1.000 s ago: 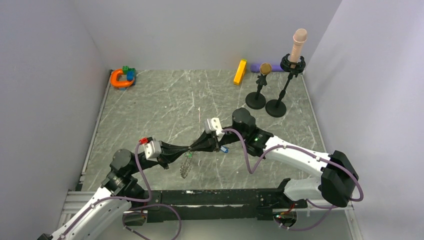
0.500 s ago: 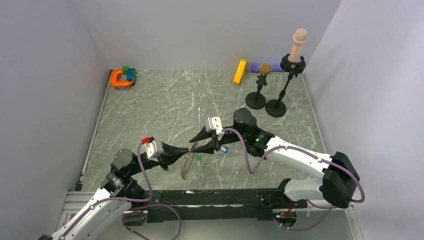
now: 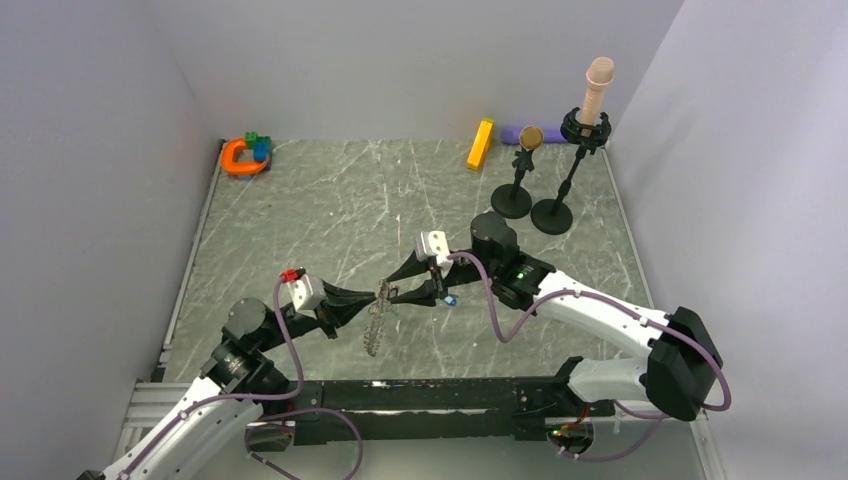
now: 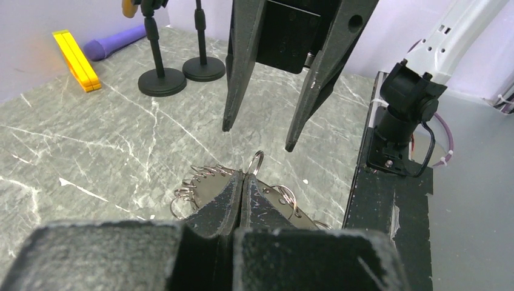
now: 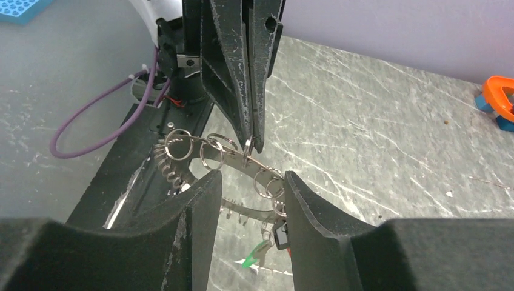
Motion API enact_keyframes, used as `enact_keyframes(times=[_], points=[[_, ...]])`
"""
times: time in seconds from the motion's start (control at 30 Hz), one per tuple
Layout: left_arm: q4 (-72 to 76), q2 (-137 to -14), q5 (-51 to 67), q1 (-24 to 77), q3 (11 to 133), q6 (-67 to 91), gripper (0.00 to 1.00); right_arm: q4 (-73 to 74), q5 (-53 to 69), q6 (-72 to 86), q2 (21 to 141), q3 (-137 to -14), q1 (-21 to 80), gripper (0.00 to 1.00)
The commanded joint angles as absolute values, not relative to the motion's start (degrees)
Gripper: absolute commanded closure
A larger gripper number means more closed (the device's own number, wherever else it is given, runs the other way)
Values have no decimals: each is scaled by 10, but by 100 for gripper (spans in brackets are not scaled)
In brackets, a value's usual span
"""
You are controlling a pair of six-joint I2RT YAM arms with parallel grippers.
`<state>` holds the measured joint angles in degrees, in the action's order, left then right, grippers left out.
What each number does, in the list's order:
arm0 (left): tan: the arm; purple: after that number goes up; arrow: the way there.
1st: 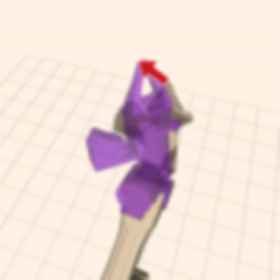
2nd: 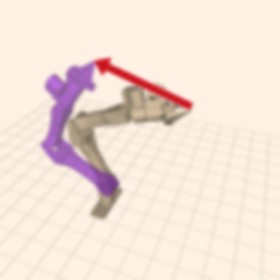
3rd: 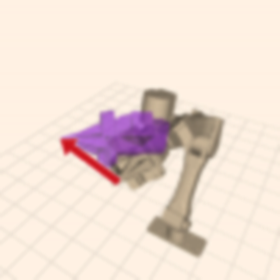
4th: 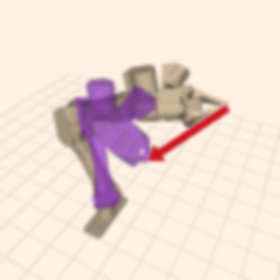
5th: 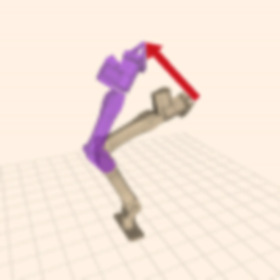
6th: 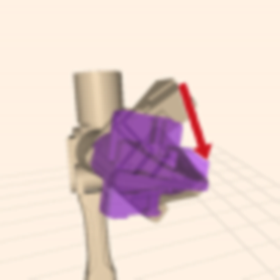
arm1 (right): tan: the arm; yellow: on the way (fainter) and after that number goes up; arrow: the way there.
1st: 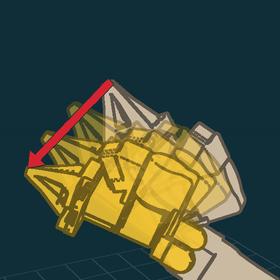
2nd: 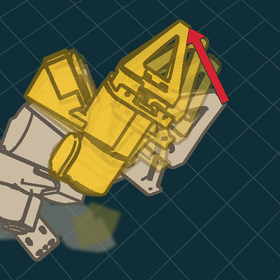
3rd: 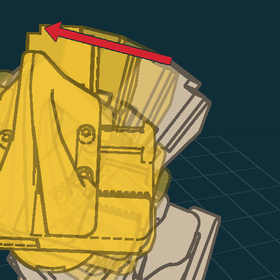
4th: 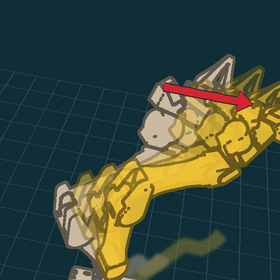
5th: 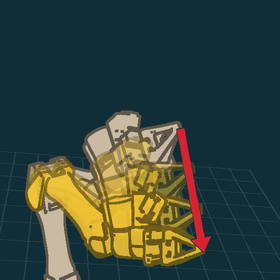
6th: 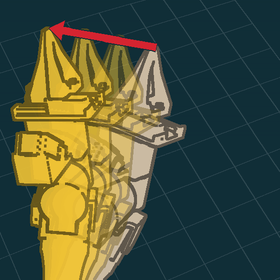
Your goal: Put the keys on the keyring
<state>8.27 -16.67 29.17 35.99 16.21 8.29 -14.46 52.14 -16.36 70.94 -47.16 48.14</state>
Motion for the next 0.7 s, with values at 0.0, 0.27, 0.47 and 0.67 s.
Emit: enact_keyframes(times=[0.0,0.27,0.47,0.67], points=[[119,-167,272,362,187,106,100,-145,546,-172,690,-482,477,53],[121,-176,260,361,194,110,100,-167,540,-154,693,-479,476,54],[150,-185,252,362,186,128,100,-202,535,-130,702,-476,477,60],[173,-194,257,362,179,138,100,-217,527,-131,712,-473,479,62]])
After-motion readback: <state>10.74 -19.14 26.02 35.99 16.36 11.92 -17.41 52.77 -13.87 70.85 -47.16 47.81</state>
